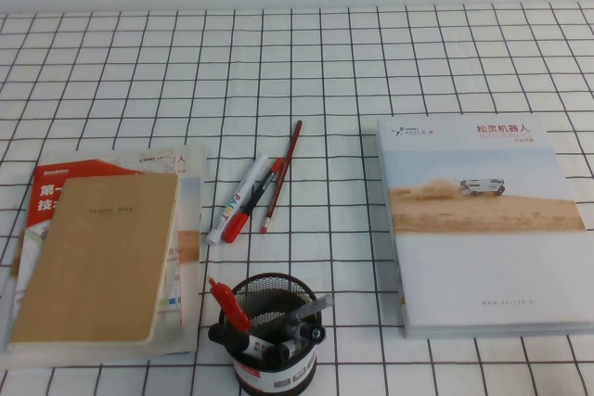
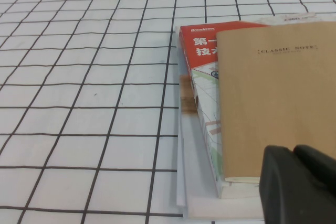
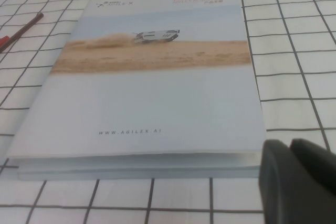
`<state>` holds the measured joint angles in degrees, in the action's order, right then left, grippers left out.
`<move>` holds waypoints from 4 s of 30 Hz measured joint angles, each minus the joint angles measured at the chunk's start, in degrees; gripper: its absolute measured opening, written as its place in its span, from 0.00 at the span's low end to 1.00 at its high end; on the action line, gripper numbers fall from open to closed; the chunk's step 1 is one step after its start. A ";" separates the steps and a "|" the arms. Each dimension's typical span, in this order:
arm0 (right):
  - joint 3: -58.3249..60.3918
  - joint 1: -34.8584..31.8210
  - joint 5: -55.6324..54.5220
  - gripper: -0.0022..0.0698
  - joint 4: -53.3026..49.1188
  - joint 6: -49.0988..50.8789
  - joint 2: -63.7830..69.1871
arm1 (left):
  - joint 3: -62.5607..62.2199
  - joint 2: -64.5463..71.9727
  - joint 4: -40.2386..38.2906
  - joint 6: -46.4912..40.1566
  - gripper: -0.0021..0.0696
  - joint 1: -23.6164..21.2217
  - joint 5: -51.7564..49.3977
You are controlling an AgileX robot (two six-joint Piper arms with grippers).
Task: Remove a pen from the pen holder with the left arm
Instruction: 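Take a marker out of the pen holder and lay it on the table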
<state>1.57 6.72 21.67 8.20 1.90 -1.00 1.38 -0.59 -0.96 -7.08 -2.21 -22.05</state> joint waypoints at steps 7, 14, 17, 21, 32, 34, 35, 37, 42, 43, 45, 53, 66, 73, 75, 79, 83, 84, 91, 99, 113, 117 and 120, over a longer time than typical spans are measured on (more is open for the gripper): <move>0.00 0.00 0.00 0.01 0.00 0.00 0.00 | 0.00 0.00 0.00 0.00 0.03 0.00 0.00; 0.00 0.00 0.00 0.01 0.00 0.00 0.00 | 0.00 0.00 0.00 0.00 0.03 0.00 0.00; 0.00 0.00 0.00 0.01 0.00 0.00 0.00 | 0.00 0.00 0.00 0.00 0.03 0.00 0.00; 0.00 0.00 0.00 0.01 0.00 0.00 0.00 | 0.00 0.00 0.00 0.00 0.03 0.00 0.00; 0.00 0.00 0.00 0.01 0.00 0.00 0.00 | 0.00 0.00 8.41 -0.37 0.03 0.00 0.10; 0.00 0.00 0.00 0.01 0.00 0.00 0.00 | 0.00 0.00 8.83 -0.37 0.03 0.00 0.21; 0.00 0.00 0.00 0.01 0.00 0.00 0.00 | 0.00 0.00 8.97 -0.37 0.03 0.00 0.36; 0.00 0.00 0.00 0.01 0.00 0.00 0.00 | 0.00 0.00 8.81 0.10 0.03 0.00 1.44; 0.00 0.00 0.00 0.01 0.00 0.00 0.00 | 0.00 0.00 -0.01 10.18 0.03 0.00 9.27; 0.00 0.00 0.00 0.01 0.00 0.00 0.00 | 0.00 0.00 -2.30 12.49 0.03 0.00 10.78; 0.00 0.00 0.00 0.01 0.00 0.00 0.00 | 0.00 0.00 -4.41 15.03 0.03 0.00 12.32; 0.00 0.00 0.00 0.01 0.00 0.00 0.00 | 0.00 0.00 -6.28 18.32 0.03 0.00 16.20; 0.00 0.00 0.00 0.01 0.00 0.00 0.00 | 0.00 0.00 -8.62 23.57 0.03 0.00 19.31; 0.00 0.00 0.00 0.01 0.00 0.00 0.00 | -9.53 4.91 -8.73 22.47 0.03 0.00 6.78; 0.00 0.00 0.00 0.01 0.00 0.00 0.00 | -14.52 9.33 -8.73 20.17 0.03 0.00 1.02; 0.00 0.00 0.00 0.01 0.00 0.00 0.00 | -23.69 19.85 -10.07 14.77 0.03 0.00 -10.41; 0.00 0.00 0.00 0.01 0.00 0.00 0.00 | -29.16 28.69 -17.96 2.73 0.03 0.00 -14.04; 0.00 0.00 0.00 0.01 0.00 0.00 0.00 | -30.02 30.29 -20.36 -0.18 0.03 0.00 -14.28; 0.00 0.00 0.00 0.01 0.00 0.00 0.00 | -31.43 42.49 -39.01 -21.77 0.03 0.00 -12.66; 0.00 0.00 0.00 0.01 0.00 0.00 0.00 | -31.47 52.08 -54.50 -38.56 0.03 0.00 -8.34; 0.00 0.00 0.00 0.01 0.00 0.00 0.00 | -28.09 54.66 -66.78 -51.48 0.03 19.13 5.53; 0.00 0.00 0.00 0.01 0.00 0.00 0.00 | -25.92 54.56 -66.74 -49.78 0.03 31.16 13.75; 0.00 0.00 0.00 0.01 0.00 0.00 0.00 | -24.28 53.59 -61.72 -43.51 0.03 40.26 21.16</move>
<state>1.57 6.72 21.67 8.20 1.90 -1.00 -22.91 53.00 -62.68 -50.58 38.04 -0.89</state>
